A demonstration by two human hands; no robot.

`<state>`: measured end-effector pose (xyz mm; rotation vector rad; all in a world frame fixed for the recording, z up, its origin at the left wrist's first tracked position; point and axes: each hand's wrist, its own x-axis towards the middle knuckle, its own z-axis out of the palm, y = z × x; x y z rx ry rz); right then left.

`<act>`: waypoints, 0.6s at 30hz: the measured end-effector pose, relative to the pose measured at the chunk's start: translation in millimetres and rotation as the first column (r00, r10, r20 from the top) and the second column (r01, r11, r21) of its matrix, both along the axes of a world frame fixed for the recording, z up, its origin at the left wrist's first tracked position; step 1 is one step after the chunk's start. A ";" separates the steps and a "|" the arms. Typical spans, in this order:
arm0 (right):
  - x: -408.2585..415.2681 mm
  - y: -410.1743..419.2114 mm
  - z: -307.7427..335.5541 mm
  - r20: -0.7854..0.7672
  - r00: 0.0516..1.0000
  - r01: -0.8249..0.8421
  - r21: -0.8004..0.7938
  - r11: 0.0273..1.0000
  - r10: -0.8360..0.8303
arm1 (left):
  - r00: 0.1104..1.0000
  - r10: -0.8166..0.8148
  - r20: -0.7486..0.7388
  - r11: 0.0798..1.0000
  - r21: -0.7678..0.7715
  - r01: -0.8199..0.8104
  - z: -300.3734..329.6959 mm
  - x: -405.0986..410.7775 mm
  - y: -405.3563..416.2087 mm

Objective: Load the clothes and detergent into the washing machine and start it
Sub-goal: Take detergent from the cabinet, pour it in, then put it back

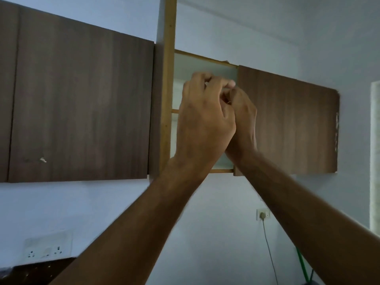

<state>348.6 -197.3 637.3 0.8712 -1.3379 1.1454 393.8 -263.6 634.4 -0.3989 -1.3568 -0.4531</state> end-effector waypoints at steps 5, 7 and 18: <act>28.2 -31.9 3.8 -0.002 0.999 0.047 0.045 0.998 -0.047 | 0.996 -0.050 -0.080 0.996 0.063 0.055 7.4 22.8 -27.7; 36.5 -42.5 3.7 -0.019 0.997 0.080 0.058 0.995 -0.079 | 0.995 -0.070 -0.074 0.991 0.111 0.078 5.4 23.7 -38.7; 50.8 -79.3 -10.8 0.211 0.940 -0.279 0.018 0.960 0.269 | 0.870 -0.487 0.080 0.860 0.220 0.461 -11.1 -1.8 -84.3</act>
